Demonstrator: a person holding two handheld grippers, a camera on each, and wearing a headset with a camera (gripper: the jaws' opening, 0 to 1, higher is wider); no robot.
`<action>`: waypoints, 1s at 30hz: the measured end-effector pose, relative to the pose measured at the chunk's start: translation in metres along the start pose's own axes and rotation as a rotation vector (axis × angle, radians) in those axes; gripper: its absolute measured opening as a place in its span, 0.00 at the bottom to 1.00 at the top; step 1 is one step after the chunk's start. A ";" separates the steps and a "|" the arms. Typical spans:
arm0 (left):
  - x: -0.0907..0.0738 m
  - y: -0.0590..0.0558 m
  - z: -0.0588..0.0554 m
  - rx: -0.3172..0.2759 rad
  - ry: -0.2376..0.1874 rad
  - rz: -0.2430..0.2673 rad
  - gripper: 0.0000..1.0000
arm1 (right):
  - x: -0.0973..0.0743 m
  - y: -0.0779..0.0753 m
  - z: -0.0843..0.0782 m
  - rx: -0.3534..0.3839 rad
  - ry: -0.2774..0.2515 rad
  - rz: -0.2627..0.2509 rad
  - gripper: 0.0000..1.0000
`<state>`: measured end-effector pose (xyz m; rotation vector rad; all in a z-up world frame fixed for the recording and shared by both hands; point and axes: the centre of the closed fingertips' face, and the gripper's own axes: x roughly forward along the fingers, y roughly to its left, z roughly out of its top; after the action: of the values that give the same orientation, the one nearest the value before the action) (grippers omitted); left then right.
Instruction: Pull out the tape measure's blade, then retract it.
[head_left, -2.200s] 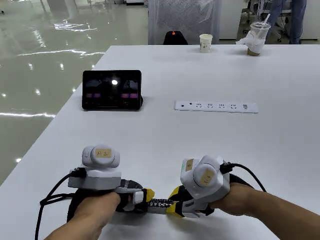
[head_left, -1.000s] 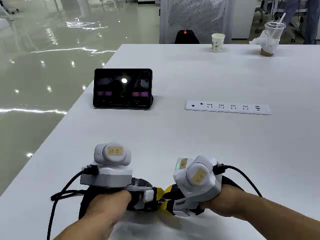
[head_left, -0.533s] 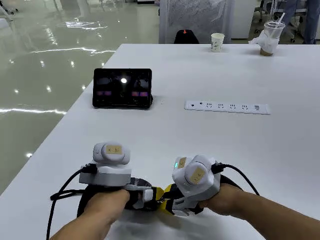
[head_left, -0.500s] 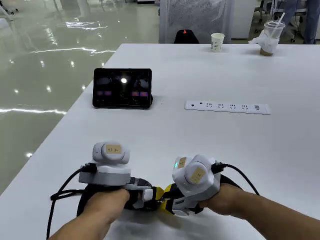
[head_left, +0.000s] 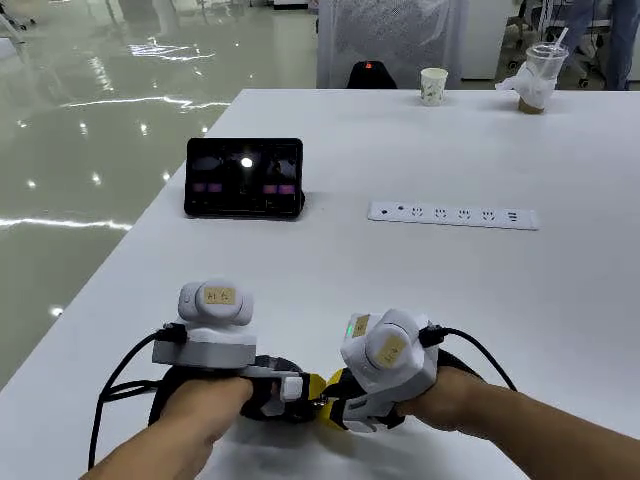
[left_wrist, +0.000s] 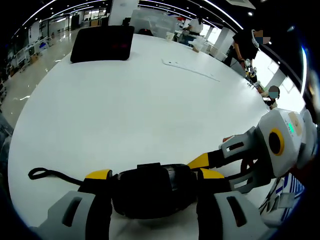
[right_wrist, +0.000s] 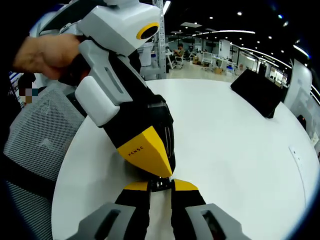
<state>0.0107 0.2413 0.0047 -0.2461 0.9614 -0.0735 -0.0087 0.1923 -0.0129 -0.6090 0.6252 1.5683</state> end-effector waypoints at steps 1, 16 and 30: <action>0.000 0.000 0.000 0.000 0.000 -0.002 0.64 | -0.001 0.000 0.000 -0.003 0.001 -0.001 0.13; -0.004 0.000 0.001 0.048 -0.009 -0.005 0.65 | -0.013 0.000 -0.003 -0.010 0.003 -0.017 0.18; -0.021 0.006 -0.003 0.143 -0.031 0.003 0.69 | -0.039 0.006 -0.018 0.002 0.015 -0.052 0.25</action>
<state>-0.0042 0.2503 0.0180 -0.1132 0.9215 -0.1348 -0.0111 0.1515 0.0020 -0.6307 0.6175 1.5159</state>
